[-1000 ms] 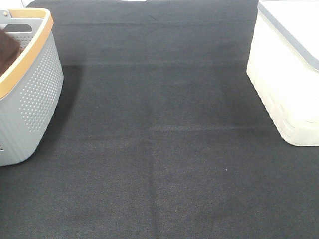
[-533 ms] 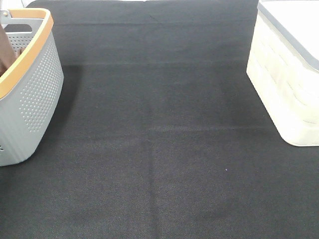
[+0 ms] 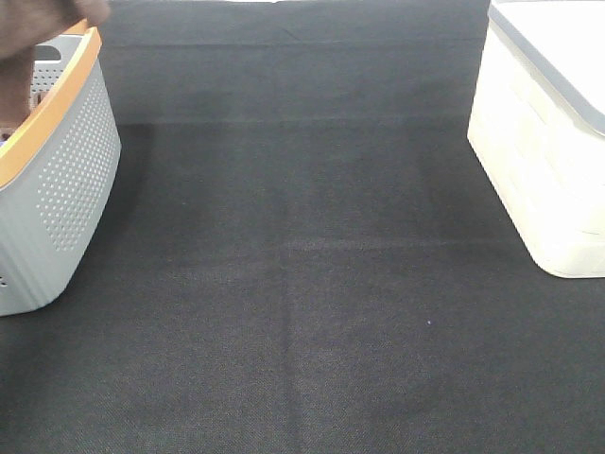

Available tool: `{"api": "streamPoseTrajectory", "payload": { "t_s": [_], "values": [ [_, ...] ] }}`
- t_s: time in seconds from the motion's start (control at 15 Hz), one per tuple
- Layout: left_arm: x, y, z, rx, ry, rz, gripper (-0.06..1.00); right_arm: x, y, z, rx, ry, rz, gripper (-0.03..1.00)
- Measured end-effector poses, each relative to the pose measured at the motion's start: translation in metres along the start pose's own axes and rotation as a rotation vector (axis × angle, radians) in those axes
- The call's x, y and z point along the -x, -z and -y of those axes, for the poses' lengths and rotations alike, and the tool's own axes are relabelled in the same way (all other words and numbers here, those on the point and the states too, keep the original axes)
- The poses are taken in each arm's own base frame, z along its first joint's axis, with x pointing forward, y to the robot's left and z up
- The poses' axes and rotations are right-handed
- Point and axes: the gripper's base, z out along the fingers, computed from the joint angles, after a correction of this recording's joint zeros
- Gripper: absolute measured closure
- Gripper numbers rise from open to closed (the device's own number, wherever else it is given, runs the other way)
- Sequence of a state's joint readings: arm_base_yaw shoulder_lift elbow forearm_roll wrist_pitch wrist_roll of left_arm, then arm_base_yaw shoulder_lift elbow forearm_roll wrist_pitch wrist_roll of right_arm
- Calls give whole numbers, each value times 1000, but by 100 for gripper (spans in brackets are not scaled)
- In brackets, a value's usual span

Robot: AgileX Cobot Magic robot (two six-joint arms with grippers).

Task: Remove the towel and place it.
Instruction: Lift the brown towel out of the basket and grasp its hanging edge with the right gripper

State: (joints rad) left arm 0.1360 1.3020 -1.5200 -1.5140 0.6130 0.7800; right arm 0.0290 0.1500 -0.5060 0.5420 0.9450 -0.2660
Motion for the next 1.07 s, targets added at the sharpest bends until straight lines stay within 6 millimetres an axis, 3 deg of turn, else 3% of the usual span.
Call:
{"api": "streamPoseTrajectory", "payload": {
  "t_s": [0.27,0.53,0.8,1.07],
  "values": [
    [-22,-16,31,-99,-19,-39,94,31,-29,-4,213,123,13,33],
    [-40,-25,57,-173,-41,-70,94,56,-47,-1,252,260,71,34],
    [-53,-33,64,-206,-22,-108,94,78,-69,5,264,356,40,36],
    [-88,-59,64,-225,13,-203,94,104,-108,-3,315,565,13,46]
  ]
}}
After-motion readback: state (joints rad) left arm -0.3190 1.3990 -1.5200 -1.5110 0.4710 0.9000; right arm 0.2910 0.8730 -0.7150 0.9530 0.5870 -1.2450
